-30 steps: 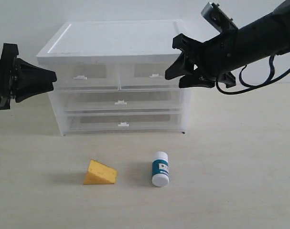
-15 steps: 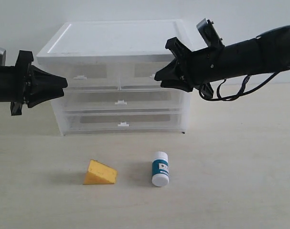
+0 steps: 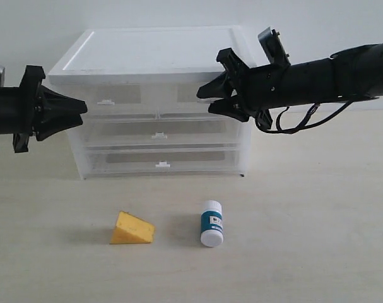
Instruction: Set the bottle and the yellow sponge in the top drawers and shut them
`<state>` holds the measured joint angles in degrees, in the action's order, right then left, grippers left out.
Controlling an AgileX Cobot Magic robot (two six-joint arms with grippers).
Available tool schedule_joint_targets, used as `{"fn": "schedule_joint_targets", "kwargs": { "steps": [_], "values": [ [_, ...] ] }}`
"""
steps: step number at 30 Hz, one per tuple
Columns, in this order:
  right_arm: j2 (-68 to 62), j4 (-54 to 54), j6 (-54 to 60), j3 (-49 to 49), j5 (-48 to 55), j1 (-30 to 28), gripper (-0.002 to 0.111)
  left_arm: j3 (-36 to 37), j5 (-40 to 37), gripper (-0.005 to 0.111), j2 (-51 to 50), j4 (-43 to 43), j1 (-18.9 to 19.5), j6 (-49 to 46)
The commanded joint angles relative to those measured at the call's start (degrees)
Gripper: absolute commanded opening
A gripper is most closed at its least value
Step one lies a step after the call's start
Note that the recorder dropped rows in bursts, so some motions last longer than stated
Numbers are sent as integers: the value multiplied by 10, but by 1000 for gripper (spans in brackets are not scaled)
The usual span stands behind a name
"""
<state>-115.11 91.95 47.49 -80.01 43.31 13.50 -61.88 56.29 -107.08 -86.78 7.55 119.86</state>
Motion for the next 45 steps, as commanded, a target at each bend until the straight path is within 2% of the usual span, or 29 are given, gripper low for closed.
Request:
{"fn": "schedule_joint_targets", "kwargs": {
  "steps": [1, 7, 17, 25, 34, 39, 40, 43, 44, 45],
  "values": [
    [-12, 19, 12, -7, -31, -4, 39, -2, -6, 31, -19, 22, -1, -4],
    [-16, 24, 29, -7, -35, -4, 39, -2, 9, 31, -53, 54, -1, -13],
    [-16, 62, 57, -7, -41, -4, 39, -44, 63, 32, -76, 47, -1, -13],
    [-16, 62, 65, -7, -40, -4, 39, -45, 56, 49, -76, 64, -2, -16],
    [-16, 62, 65, -7, -34, -4, 39, -56, 58, 49, -99, 90, -31, -46],
    [-16, 62, 70, -7, -31, -4, 38, -73, 58, 48, -117, 87, -35, -46],
    [-16, 62, 70, -7, -34, -4, 37, -75, 56, 46, -117, 85, -35, -46],
    [-16, 62, 71, -7, -44, -4, 22, -81, 56, 36, -117, 84, -35, -46],
    [-16, 62, 71, -7, -46, -4, 16, -81, 56, 30, -117, 84, -35, -46],
    [-16, 62, 74, -7, -47, -4, 4, -81, 58, 20, -117, 86, -35, -46]
  ]
}}
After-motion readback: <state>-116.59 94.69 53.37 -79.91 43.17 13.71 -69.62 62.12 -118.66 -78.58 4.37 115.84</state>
